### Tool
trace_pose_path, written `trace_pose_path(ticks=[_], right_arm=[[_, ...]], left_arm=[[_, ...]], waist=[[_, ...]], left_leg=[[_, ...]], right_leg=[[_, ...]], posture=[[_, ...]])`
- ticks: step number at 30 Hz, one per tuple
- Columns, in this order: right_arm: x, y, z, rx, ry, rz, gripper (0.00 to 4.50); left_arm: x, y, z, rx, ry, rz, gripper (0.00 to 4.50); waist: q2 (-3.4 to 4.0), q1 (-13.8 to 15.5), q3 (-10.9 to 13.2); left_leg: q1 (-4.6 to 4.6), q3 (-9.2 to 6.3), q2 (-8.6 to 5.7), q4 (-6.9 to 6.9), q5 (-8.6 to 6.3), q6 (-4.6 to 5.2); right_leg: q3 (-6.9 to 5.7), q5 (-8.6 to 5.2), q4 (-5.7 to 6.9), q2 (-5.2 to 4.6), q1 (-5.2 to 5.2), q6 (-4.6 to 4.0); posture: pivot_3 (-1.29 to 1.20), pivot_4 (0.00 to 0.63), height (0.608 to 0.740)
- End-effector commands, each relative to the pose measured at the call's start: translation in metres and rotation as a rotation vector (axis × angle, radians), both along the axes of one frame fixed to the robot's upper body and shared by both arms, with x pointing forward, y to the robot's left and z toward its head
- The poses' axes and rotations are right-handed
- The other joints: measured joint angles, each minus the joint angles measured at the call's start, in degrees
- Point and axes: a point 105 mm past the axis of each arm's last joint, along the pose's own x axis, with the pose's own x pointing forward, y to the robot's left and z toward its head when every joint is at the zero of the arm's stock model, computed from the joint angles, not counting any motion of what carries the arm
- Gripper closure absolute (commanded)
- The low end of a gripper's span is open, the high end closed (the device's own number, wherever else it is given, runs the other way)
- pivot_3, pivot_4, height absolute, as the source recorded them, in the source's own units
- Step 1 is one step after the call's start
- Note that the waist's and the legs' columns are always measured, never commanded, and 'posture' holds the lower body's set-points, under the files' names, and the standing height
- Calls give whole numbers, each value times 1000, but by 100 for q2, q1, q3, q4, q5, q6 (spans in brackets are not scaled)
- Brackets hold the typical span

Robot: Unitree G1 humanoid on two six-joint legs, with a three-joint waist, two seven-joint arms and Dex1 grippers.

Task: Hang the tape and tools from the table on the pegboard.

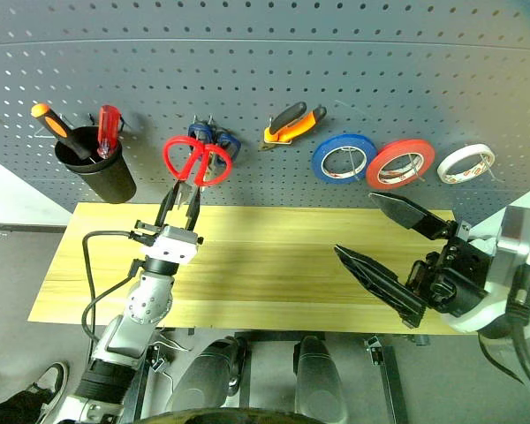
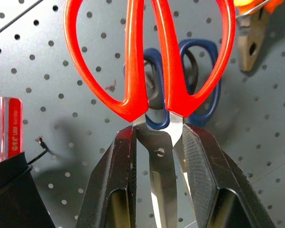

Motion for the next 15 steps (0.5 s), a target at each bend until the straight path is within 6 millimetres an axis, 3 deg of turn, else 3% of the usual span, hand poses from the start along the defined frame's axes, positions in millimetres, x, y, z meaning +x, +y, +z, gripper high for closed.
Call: trace_pose_path(ticks=[1,15], right_arm=[[-6,4,8,5,-45,12,0],[-5,4,6,0,-37,-10,0]], left_arm=[[1,-4,5,-13,-25,-7,3455],[2,-15,0,-20,7,-45,3455]], waist=[[0,0,0],[0,-5,-1]], left_leg=[[0,0,0,0,0,0],[0,0,0,1,0,0]], right_leg=[[0,0,0,0,0,0],[0,0,2,0,0,0]], posture=[[-10,222,723],[-14,224,723]])
